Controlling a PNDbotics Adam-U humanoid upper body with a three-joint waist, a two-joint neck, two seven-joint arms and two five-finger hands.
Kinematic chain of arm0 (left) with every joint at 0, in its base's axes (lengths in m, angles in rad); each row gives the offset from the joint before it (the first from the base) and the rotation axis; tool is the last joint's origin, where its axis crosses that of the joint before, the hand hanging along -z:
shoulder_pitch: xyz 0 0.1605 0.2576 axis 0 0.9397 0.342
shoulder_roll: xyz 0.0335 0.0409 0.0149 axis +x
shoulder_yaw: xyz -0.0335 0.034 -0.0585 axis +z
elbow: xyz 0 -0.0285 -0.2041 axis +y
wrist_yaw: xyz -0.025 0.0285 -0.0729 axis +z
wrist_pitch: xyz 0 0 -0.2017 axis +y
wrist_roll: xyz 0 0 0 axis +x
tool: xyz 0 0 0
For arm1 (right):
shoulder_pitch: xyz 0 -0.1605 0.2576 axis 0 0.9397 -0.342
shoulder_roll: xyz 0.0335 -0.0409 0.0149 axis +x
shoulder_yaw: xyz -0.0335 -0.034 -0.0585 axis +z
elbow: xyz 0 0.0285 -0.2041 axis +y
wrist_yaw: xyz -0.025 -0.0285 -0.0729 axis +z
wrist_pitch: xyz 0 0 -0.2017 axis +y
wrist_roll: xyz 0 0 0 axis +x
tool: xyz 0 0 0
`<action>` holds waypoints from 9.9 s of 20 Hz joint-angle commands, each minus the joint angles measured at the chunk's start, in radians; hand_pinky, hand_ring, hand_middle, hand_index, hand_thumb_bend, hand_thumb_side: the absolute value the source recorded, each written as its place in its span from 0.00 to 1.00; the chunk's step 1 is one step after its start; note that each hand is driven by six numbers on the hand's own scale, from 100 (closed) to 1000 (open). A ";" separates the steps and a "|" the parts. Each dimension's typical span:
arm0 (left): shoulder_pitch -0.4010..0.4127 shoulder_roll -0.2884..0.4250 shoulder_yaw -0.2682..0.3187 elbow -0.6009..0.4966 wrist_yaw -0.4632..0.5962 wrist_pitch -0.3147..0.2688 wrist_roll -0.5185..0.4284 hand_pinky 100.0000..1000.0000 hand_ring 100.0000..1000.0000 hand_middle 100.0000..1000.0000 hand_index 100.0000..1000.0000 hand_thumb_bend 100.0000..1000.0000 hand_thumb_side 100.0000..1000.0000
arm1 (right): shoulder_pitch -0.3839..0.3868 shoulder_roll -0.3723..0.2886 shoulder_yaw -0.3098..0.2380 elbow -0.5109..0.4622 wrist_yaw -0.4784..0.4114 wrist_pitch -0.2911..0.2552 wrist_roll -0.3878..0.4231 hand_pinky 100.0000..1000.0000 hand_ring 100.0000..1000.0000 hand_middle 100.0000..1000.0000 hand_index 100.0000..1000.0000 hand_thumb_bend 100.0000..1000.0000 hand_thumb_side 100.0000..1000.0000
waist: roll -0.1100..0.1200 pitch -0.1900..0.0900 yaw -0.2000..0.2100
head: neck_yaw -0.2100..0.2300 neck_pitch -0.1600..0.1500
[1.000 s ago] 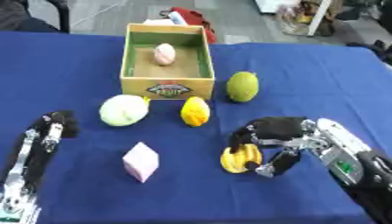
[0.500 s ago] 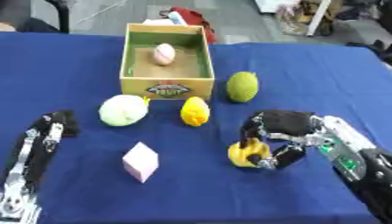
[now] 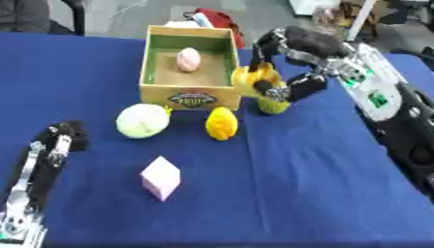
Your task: Pick up objects on the table and place them in the box.
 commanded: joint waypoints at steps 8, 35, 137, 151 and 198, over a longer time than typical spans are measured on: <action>-0.054 0.009 -0.023 -0.024 0.005 -0.002 -0.021 0.62 0.57 0.54 0.72 0.00 0.73 | -0.224 0.233 -0.223 0.411 0.420 0.111 -0.162 0.70 0.56 0.48 0.72 0.00 0.03 | 0.003 0.022 0.085 | -0.063 -0.054; -0.011 0.017 -0.005 -0.016 -0.001 0.000 -0.003 0.62 0.57 0.54 0.72 0.00 0.74 | -0.022 -0.110 -0.237 0.250 0.372 0.196 0.068 0.83 0.89 0.94 1.00 0.00 0.29 | -0.002 -0.010 0.014 | -0.037 -0.023; -0.031 0.014 -0.006 -0.022 0.000 0.000 -0.008 0.63 0.56 0.54 0.72 0.00 0.74 | 0.104 0.091 0.006 0.105 0.338 0.074 0.220 0.79 0.83 0.79 0.91 0.00 0.52 | 0.010 0.012 0.034 | -0.052 -0.042; -0.028 0.011 -0.006 -0.020 0.000 -0.001 -0.008 0.63 0.56 0.54 0.72 0.00 0.74 | 0.071 0.168 -0.022 0.170 0.474 0.068 -0.079 0.72 0.68 0.56 0.39 0.00 0.12 | 0.006 0.011 0.035 | -0.056 -0.041; -0.026 0.015 -0.004 -0.020 -0.002 -0.002 -0.007 0.63 0.55 0.54 0.72 0.00 0.73 | 0.061 0.054 0.159 -0.166 -0.031 -0.048 0.407 0.86 0.91 0.90 1.00 0.00 0.22 | 0.003 0.003 0.032 | -0.056 -0.043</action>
